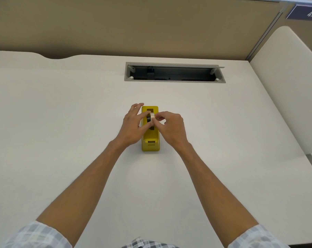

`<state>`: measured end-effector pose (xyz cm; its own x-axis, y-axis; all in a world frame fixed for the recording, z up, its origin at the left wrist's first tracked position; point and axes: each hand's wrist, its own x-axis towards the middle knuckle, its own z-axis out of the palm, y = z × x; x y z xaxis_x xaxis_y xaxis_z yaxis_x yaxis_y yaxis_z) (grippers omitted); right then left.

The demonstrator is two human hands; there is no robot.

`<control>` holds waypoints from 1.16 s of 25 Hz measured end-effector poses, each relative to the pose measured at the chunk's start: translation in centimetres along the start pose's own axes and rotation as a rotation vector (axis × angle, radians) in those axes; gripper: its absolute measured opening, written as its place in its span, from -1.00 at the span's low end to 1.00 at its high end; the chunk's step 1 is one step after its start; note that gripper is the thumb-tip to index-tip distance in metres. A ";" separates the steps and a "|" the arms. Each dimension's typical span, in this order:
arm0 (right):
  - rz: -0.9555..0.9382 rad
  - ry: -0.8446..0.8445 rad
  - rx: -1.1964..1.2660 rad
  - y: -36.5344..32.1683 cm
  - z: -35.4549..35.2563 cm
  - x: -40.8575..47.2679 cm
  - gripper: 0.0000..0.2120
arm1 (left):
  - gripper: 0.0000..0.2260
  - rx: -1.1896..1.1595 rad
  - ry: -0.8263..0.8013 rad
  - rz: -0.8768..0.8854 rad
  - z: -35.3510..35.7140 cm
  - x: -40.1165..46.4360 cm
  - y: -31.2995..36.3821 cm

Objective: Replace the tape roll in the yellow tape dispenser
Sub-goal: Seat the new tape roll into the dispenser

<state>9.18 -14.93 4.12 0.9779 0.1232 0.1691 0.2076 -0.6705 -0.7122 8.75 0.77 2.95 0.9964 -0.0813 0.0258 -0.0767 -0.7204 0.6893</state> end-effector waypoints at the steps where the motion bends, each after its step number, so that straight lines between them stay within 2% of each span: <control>1: -0.015 0.000 -0.016 0.0 -0.1 0.0 -0.82 | -0.56 -0.010 -0.001 0.002 0.0 0.0 0.0; 7: -0.072 -0.001 -0.092 -0.3 -0.2 0.1 -0.80 | -0.59 -0.073 0.061 0.033 -0.2 -0.3 0.1; 15: -0.110 0.029 -0.124 -0.2 -0.1 0.0 -0.84 | -0.60 -0.061 0.006 -0.042 -0.2 0.4 0.5; 23: -0.103 0.006 -0.155 -0.3 -0.2 0.4 -0.79 | -0.61 -0.178 0.066 -0.023 -0.4 -0.2 0.9; 26: -0.105 0.001 -0.166 -0.3 -0.2 0.4 -0.79 | -0.55 -0.138 0.030 -0.068 -0.4 0.1 0.9; 29: -0.105 0.008 -0.156 -0.3 -0.2 0.4 -0.80 | -0.59 -0.099 -0.004 -0.085 -0.2 0.2 0.8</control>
<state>9.50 -14.83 4.49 0.9507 0.1928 0.2430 0.3014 -0.7597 -0.5762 8.87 0.30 3.65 0.9989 -0.0258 -0.0390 0.0126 -0.6537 0.7567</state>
